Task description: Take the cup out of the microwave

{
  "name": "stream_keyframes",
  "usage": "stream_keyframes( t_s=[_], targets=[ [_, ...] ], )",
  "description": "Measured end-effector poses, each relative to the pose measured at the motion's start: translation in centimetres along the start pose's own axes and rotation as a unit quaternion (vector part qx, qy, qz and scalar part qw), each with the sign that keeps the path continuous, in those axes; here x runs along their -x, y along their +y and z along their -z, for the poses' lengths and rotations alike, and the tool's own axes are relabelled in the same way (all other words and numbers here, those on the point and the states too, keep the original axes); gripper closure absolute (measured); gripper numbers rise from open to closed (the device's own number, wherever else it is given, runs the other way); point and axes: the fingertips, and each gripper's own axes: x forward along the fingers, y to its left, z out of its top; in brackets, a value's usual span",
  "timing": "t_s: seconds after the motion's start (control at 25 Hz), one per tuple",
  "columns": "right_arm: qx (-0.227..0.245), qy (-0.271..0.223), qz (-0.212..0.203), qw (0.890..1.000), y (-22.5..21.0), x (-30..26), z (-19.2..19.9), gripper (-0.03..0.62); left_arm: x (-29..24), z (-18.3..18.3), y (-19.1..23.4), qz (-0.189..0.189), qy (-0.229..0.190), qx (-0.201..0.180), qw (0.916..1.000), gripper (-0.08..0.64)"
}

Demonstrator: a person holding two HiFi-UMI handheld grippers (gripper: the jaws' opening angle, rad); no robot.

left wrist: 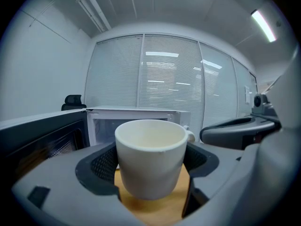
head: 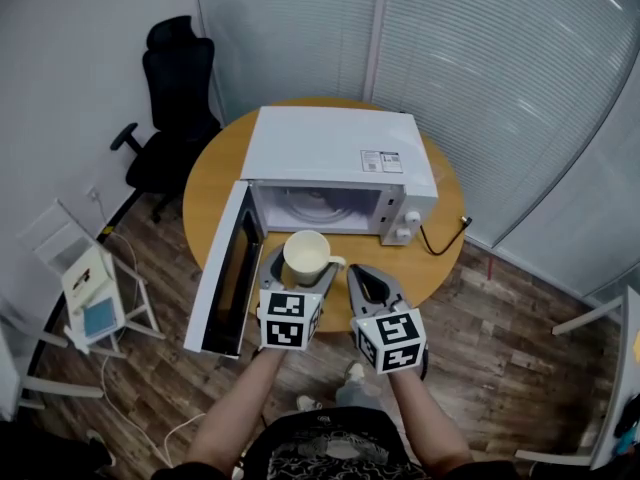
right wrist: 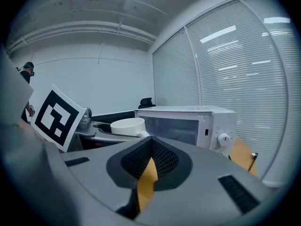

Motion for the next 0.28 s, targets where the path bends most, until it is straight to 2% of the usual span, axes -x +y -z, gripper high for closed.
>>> stream_keyframes(
  t_s=[0.28],
  targets=[
    [0.0, 0.0, 0.007, 1.0, 0.26, 0.25, -0.03, 0.578, 0.31, -0.17, -0.36, 0.01, 0.0, -0.001, 1.0, 0.135]
  ],
)
